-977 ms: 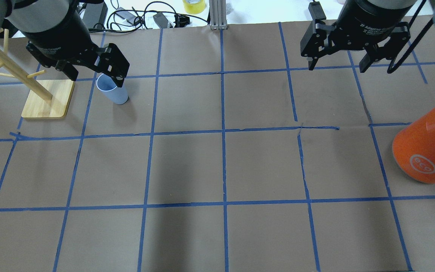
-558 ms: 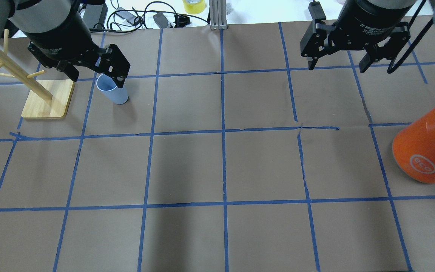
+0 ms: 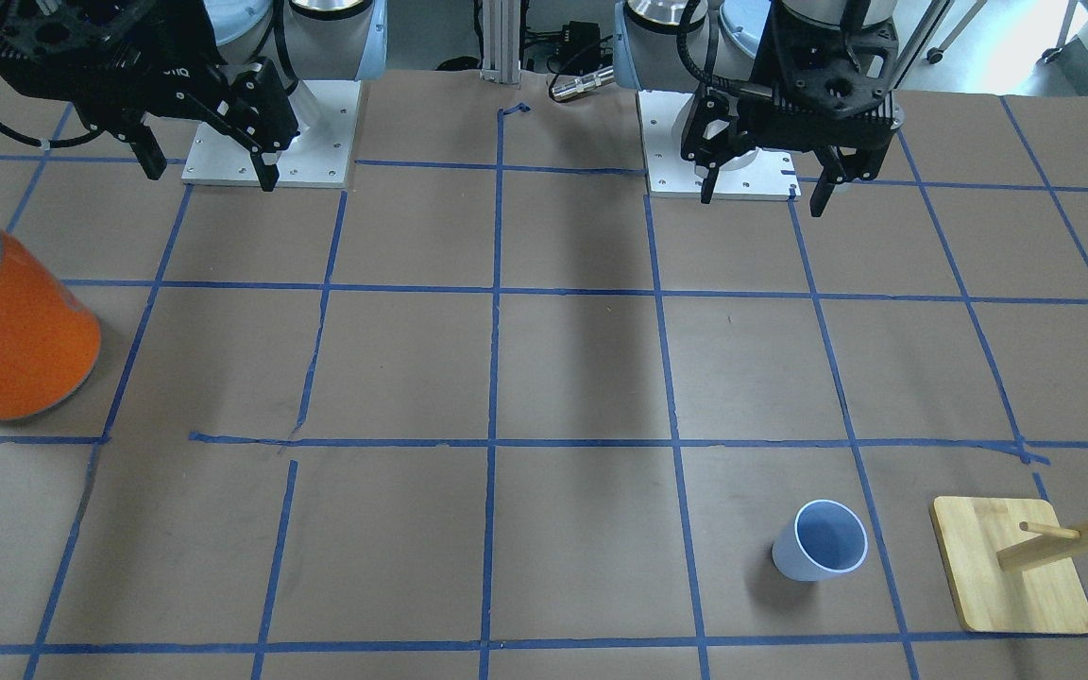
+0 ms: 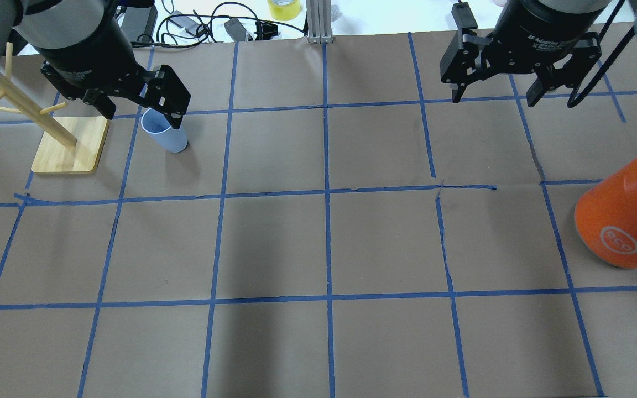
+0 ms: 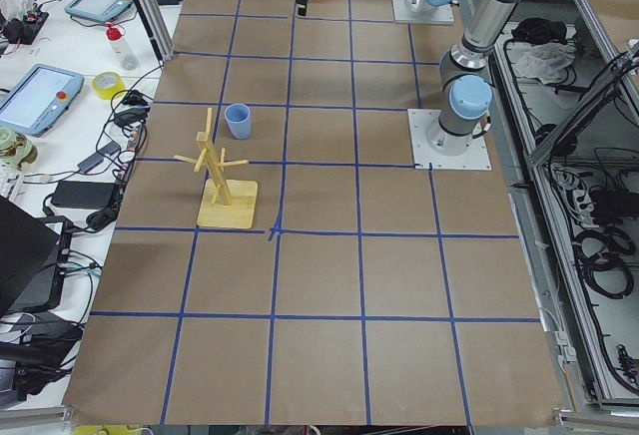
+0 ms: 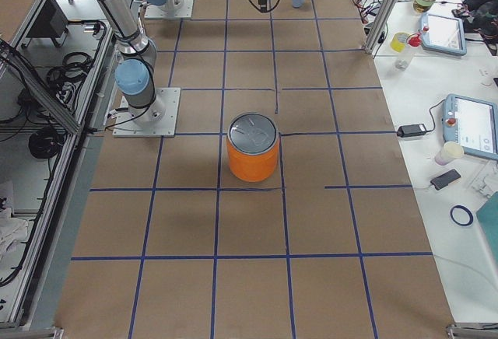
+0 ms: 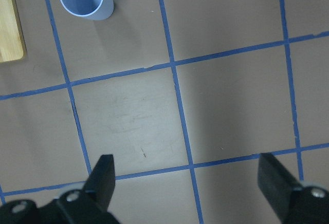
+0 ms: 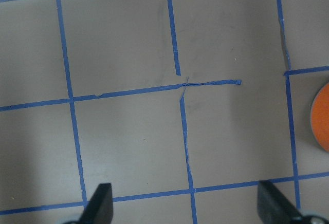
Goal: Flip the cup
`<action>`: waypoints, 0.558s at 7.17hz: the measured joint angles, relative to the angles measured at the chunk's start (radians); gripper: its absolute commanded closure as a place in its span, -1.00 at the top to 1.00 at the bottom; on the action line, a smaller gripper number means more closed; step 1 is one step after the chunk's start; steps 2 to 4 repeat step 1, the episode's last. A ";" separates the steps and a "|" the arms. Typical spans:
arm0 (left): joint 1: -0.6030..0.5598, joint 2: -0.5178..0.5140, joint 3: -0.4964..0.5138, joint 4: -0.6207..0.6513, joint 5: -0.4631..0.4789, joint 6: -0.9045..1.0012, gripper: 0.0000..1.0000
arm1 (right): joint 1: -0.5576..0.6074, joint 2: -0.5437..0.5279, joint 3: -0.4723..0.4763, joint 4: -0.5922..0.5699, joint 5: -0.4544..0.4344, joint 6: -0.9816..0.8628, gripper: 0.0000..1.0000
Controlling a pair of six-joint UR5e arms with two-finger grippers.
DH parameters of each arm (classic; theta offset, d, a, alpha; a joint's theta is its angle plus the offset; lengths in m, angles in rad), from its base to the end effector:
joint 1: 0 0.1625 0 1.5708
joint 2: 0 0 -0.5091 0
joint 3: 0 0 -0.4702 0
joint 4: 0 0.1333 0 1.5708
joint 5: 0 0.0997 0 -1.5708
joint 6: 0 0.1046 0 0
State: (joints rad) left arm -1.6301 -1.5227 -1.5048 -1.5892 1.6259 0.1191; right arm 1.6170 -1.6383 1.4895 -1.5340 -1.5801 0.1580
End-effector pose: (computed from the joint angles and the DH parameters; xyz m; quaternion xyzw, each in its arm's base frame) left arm -0.1600 -0.5434 0.6301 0.0876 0.9946 -0.0470 0.0289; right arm 0.1572 -0.5347 0.6474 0.0560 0.9968 -0.0562 0.0011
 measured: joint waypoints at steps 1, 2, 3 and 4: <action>0.000 -0.003 0.000 0.004 -0.001 0.000 1.00 | 0.000 0.000 0.000 0.000 0.000 0.000 1.00; 0.000 -0.003 0.000 0.004 -0.001 0.000 1.00 | 0.000 0.000 0.000 0.000 0.000 0.000 1.00; 0.000 -0.003 0.000 0.004 -0.001 0.000 1.00 | 0.000 0.000 0.000 0.000 0.000 0.000 1.00; 0.000 -0.003 0.000 0.004 -0.001 0.000 1.00 | 0.000 0.000 0.000 0.000 0.000 0.000 1.00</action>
